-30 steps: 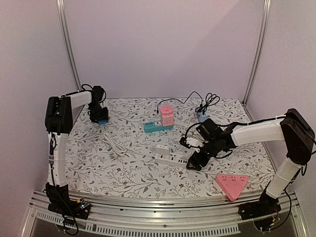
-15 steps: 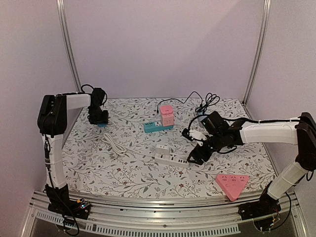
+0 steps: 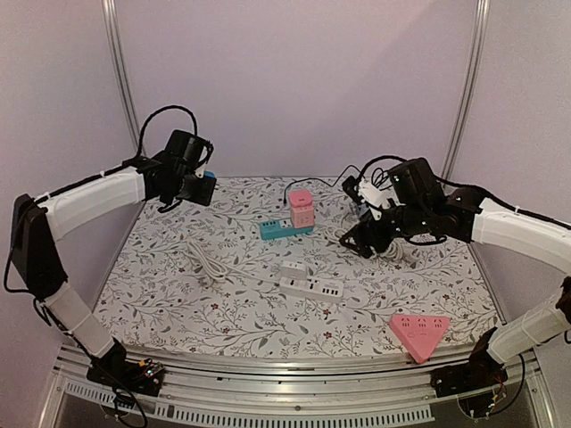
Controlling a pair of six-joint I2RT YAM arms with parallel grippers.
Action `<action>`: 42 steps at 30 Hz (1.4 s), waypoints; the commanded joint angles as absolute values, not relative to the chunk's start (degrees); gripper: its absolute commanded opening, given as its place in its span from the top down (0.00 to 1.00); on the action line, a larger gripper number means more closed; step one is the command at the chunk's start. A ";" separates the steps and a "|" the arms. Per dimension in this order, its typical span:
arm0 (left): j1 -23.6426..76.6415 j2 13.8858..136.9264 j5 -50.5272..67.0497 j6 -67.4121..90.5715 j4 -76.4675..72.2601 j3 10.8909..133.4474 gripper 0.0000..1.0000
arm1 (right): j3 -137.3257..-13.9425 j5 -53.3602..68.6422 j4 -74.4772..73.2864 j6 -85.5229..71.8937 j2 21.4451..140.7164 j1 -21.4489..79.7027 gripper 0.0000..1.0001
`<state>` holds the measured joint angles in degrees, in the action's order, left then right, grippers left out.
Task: Insert the plug
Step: Pick up the plug from the center of the board.
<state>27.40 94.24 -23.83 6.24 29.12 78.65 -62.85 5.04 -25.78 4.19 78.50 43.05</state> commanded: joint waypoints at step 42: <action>89.25 73.83 -38.50 -50.75 1.94 55.72 1.00 | -67.22 26.76 -27.00 -12.93 68.13 58.53 0.20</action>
